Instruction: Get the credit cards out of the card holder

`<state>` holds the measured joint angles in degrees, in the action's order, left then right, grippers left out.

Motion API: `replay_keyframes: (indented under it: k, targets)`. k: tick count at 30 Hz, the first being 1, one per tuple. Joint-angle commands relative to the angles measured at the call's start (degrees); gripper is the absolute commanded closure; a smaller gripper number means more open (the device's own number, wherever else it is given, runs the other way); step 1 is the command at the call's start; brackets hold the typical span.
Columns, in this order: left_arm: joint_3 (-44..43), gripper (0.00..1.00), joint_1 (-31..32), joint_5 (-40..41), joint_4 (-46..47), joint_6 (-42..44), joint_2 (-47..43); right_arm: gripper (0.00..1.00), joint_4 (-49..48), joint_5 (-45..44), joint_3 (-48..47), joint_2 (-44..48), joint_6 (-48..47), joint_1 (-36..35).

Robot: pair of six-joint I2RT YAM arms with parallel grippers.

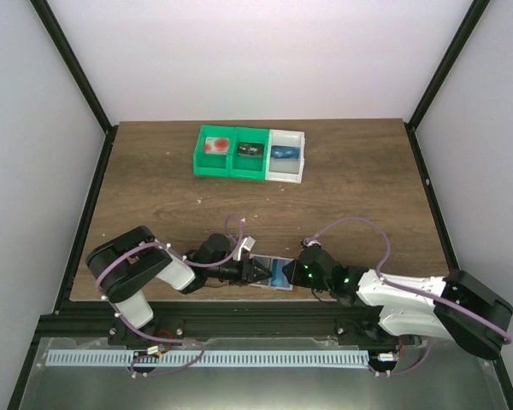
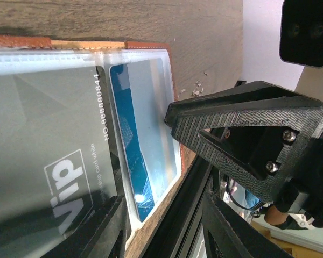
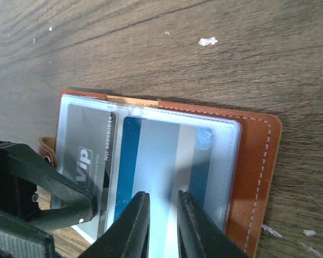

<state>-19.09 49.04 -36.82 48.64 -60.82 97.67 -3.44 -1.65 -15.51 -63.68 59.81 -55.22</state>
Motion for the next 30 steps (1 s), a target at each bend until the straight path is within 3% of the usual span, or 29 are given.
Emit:
replay_keyframes:
  k: [1,9,19,30]
  targets:
    - [-1.07,0.59,-0.26,-0.71,2.69,1.14,1.48,0.83,-0.7,-0.36,-0.86,-2.49,-0.25,-0.33]
    - [-1.32,0.65,-0.22,0.25,1.26,1.72,1.64,0.83,-0.74,-0.01,-1.35,-4.47,-0.24,-0.33]
    - [-1.67,0.65,-0.26,2.09,-2.67,3.41,-0.11,0.83,5.27,-1.9,-3.4,-0.35,-0.72,-0.29]
    - [-1.64,0.66,-0.24,2.1,-2.52,3.31,0.22,0.84,5.25,-3.08,-2.24,-0.79,-0.39,-0.33]
